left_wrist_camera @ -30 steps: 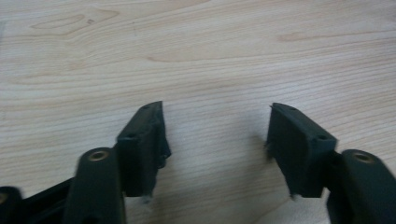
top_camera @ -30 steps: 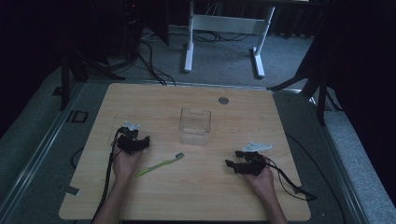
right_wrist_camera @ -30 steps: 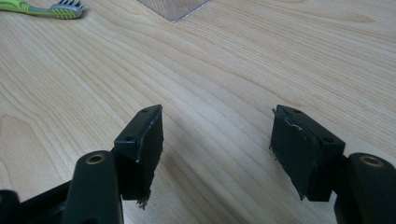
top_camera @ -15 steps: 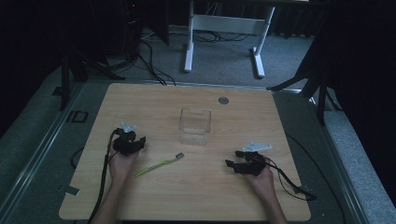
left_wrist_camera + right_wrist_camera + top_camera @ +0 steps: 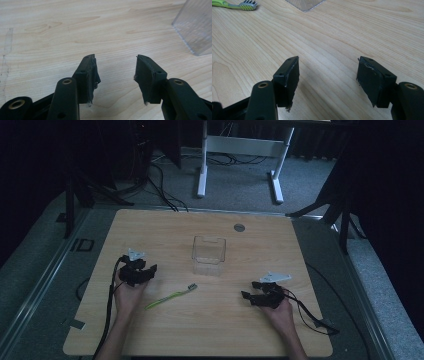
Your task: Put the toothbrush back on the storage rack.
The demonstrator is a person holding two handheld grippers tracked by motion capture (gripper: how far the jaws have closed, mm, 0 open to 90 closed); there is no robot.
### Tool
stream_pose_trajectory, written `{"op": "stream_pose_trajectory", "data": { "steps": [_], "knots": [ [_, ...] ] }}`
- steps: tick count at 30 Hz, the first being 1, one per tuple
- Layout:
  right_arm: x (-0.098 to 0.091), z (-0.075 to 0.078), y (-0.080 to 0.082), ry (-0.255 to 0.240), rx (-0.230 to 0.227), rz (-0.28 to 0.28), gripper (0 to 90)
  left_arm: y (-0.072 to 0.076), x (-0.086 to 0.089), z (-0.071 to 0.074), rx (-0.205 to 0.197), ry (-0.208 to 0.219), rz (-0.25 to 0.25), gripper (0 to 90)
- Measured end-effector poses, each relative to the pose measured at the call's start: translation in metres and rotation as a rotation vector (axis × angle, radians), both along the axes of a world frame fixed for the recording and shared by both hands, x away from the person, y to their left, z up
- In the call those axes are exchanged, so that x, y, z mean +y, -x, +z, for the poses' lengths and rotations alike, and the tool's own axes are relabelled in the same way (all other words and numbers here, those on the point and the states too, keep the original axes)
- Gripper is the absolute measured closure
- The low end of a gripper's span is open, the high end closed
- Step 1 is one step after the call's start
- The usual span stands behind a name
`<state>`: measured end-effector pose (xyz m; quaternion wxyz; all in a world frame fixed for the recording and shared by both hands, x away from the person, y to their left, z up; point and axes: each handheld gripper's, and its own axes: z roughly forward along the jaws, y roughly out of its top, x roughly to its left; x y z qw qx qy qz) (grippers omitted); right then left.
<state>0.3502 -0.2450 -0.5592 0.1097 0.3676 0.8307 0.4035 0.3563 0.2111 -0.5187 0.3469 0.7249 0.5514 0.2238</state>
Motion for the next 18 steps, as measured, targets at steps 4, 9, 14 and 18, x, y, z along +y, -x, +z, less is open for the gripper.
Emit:
{"op": "stream_pose_trajectory", "data": {
  "steps": [4,9,14,18],
  "knots": [
    [0.000,0.000,0.000,0.000,0.000,0.000,34.1,0.003,-0.001,0.006,-0.010,0.026,-0.026,50.5],
    [0.000,0.000,0.000,-0.001,0.000,0.000,34.0,0.007,-0.003,0.012,-0.018,0.030,-0.053,50.5],
    [0.000,0.000,0.000,-0.001,0.001,0.000,34.0,0.011,-0.005,0.017,-0.029,0.037,-0.079,50.0],
    [0.000,0.000,0.000,-0.001,0.000,0.000,33.9,0.014,-0.008,0.020,-0.037,0.032,-0.101,49.9]
  ]
}}
